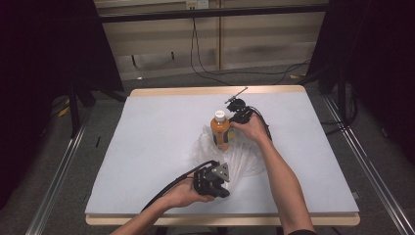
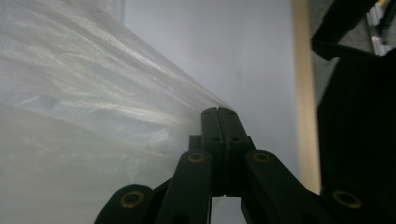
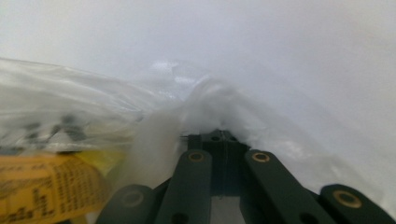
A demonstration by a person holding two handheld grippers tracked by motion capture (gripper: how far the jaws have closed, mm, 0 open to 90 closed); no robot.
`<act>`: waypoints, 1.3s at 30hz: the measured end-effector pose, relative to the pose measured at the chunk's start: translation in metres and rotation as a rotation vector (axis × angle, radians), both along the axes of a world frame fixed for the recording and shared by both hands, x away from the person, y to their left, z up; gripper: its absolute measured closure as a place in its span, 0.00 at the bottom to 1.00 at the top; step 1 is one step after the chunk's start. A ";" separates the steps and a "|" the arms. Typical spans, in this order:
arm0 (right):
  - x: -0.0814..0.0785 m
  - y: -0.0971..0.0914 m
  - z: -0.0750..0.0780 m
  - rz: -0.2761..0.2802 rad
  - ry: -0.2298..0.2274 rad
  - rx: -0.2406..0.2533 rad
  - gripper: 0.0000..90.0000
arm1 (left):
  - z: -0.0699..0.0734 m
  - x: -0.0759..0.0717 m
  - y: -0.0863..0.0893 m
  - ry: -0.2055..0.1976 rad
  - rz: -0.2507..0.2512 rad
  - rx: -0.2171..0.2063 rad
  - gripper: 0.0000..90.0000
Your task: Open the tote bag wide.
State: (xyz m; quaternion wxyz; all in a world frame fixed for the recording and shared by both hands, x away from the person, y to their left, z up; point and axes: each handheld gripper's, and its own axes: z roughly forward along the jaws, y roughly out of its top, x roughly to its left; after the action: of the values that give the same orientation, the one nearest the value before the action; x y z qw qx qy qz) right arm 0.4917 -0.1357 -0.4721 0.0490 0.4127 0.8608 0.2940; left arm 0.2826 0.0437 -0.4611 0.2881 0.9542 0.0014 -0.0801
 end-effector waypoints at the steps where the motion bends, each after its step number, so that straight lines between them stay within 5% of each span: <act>1: 0.002 -0.001 0.000 -0.005 0.008 0.009 1.00 | -0.001 -0.003 0.001 -0.016 0.014 -0.012 1.00; 7: 0.003 -0.001 0.000 -0.013 0.000 0.005 1.00 | -0.001 0.000 0.005 0.012 0.008 -0.019 1.00; 9: 0.001 -0.002 0.000 -0.011 -0.001 0.011 1.00 | -0.002 -0.002 0.006 -0.010 0.037 -0.035 1.00; 16: -0.021 -0.029 0.024 -0.015 -0.082 0.143 1.00 | 0.017 0.017 0.027 0.014 0.157 -0.195 1.00; 21: -0.042 -0.043 0.040 0.005 -0.141 0.228 1.00 | 0.032 0.024 0.038 -0.001 0.199 -0.250 1.00; 31: -0.086 -0.053 0.057 0.066 -0.199 0.264 1.00 | 0.068 0.044 0.043 -0.047 0.257 -0.362 1.00; 34: -0.092 -0.051 0.057 0.087 -0.195 0.273 1.00 | 0.072 0.050 0.039 -0.070 0.268 -0.353 1.00; 37: -0.103 -0.048 0.050 0.128 -0.171 0.278 1.00 | 0.067 0.065 0.031 -0.086 0.295 -0.298 1.00; 39: -0.110 -0.043 0.041 0.160 -0.149 0.268 1.00 | 0.050 0.075 0.025 -0.087 0.315 -0.230 1.00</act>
State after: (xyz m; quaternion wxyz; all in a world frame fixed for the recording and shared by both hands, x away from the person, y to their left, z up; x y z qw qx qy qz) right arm 0.3817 -0.1783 -0.4310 0.0335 0.3229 0.8378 0.4390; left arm 0.3577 0.0686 -0.4108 0.4039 0.9056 0.1289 0.0075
